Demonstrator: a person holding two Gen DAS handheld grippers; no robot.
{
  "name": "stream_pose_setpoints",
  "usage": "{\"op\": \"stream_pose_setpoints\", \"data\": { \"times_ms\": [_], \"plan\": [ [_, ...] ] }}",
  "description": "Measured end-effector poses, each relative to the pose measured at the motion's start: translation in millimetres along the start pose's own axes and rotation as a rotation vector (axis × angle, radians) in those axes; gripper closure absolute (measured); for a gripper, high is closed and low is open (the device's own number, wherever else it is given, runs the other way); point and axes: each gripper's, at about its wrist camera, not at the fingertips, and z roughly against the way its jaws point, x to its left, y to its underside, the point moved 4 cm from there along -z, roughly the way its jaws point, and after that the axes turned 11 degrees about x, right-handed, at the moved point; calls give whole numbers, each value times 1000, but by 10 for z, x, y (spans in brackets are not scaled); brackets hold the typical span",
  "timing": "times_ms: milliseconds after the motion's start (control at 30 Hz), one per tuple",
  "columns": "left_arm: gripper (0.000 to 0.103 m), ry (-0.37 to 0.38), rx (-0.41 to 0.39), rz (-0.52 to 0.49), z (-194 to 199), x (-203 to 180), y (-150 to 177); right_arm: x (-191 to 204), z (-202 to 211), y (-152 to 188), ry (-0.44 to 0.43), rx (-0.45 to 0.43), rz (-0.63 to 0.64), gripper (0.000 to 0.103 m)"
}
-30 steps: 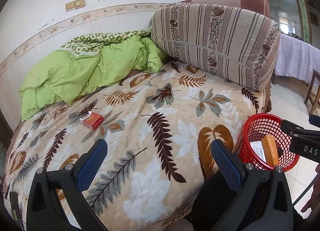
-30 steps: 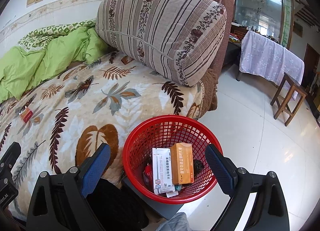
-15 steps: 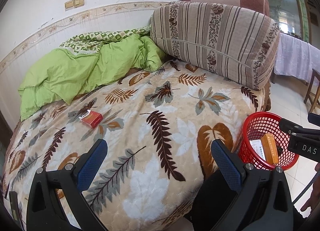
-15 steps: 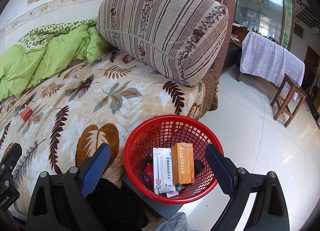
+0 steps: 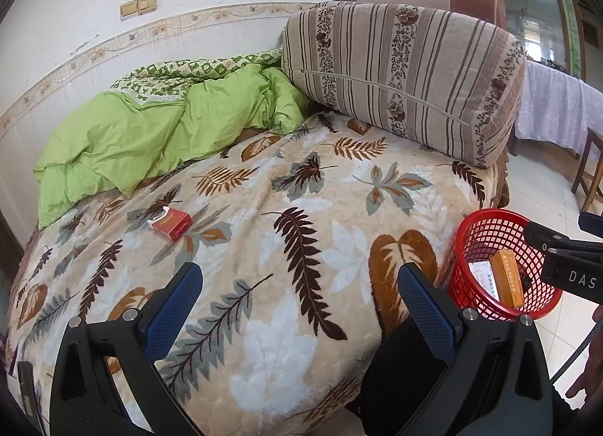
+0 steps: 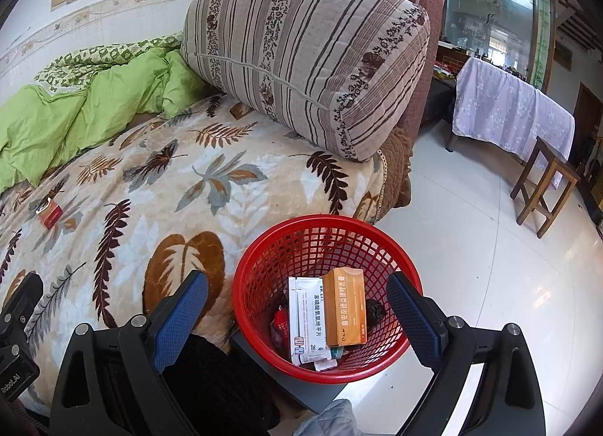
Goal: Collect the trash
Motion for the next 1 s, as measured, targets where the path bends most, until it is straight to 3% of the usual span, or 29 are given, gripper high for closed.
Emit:
{"op": "stream_pose_setpoints", "data": {
  "times_ms": [1000],
  "plan": [
    [0,3,1,3,7,-19,-6,3,13,18,-1,3,-2,6]
  ]
}}
